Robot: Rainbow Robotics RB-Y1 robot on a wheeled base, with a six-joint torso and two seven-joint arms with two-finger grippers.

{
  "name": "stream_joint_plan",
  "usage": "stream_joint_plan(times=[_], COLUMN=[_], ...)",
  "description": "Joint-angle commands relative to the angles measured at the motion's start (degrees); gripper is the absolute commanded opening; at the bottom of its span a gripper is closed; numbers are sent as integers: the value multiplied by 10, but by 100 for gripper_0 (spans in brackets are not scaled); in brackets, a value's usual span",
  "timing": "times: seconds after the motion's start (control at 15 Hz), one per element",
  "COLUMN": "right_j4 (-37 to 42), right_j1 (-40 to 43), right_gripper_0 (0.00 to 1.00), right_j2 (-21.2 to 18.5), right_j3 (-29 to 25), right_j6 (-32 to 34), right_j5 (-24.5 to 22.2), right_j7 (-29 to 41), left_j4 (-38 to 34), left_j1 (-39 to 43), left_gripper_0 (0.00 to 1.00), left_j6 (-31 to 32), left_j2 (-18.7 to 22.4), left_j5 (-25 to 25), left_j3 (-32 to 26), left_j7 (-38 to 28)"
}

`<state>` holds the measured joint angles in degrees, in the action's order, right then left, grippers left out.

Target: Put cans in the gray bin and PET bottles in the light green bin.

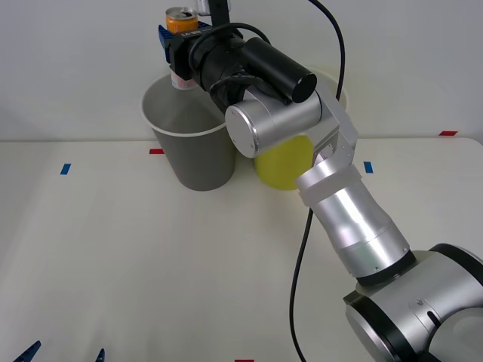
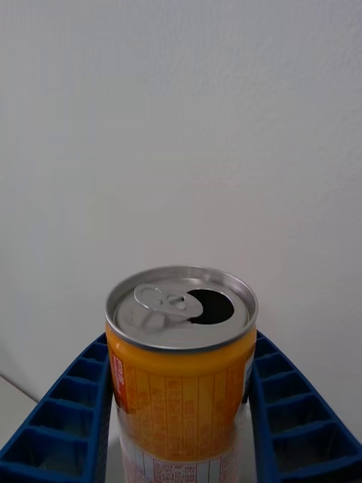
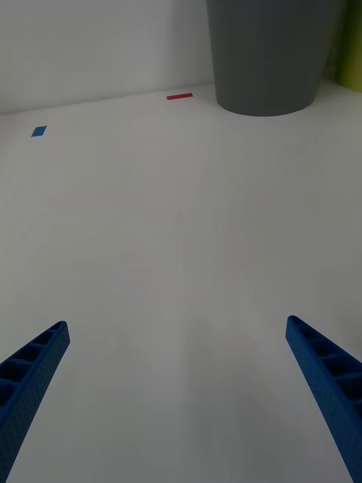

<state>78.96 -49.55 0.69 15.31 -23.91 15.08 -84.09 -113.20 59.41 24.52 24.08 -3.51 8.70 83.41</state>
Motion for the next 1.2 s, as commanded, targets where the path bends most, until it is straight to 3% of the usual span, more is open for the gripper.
stream_joint_plan(times=[0.07,0.6,1.2], right_j4=[1,51,322], right_j1=[1,14,212], right_gripper_0=[100,100,100], right_j2=[0,-6,-89], right_j3=[1,1,43], right_j6=[0,1,1], right_j5=[0,8,44], right_j7=[-6,-34,-27], left_j4=[0,0,0], left_j1=[0,0,0], left_gripper_0=[100,100,100], left_j6=[0,0,0], left_j2=[0,0,0], left_j5=[0,0,0], left_j3=[0,0,0], left_j7=[0,0,0])
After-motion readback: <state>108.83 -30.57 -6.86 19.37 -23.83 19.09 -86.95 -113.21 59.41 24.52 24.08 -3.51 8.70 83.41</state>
